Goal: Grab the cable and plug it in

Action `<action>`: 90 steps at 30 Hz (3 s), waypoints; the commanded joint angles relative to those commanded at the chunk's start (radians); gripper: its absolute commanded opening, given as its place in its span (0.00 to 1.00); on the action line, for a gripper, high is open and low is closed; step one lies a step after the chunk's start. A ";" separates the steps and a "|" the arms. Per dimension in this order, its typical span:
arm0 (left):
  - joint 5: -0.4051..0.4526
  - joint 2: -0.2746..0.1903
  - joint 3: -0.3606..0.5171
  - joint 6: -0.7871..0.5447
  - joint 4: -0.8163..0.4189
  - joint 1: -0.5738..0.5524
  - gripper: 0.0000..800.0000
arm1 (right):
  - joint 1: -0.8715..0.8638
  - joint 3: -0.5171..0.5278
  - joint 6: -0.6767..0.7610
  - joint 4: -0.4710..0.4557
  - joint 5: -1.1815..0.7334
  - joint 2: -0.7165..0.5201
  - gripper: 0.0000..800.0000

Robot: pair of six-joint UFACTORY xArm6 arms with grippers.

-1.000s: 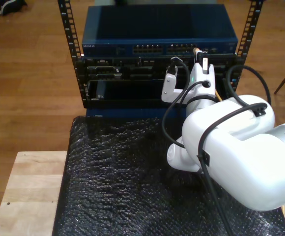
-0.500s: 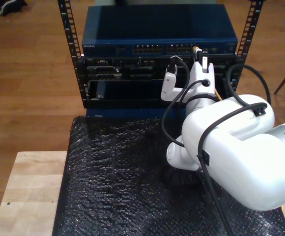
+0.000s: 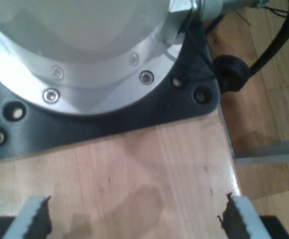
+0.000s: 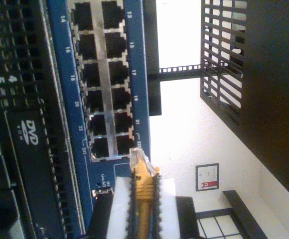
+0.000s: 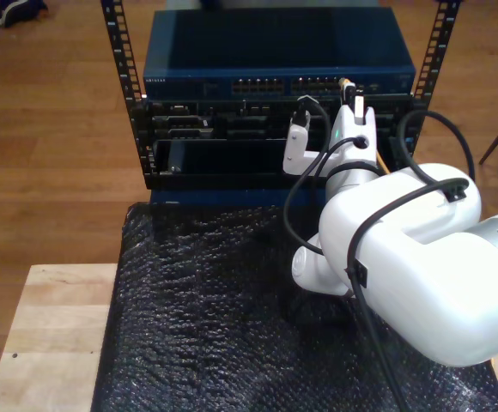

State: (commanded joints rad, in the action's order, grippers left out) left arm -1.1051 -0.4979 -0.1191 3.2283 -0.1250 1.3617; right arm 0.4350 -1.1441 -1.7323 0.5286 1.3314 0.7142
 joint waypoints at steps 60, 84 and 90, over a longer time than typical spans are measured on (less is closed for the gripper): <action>0.000 0.000 0.000 0.000 0.000 0.000 1.00 | -0.003 -0.005 0.000 0.002 -0.014 0.009 0.00; 0.000 0.000 0.000 0.000 0.000 0.000 1.00 | 0.002 -0.025 0.000 -0.002 -0.014 0.014 0.00; 0.000 0.000 0.000 0.000 0.000 0.000 1.00 | 0.002 -0.023 0.000 -0.002 -0.014 0.020 0.00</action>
State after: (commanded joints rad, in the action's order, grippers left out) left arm -1.1051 -0.4979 -0.1191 3.2283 -0.1250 1.3617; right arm 0.4365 -1.1671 -1.7323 0.5271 1.3176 0.7342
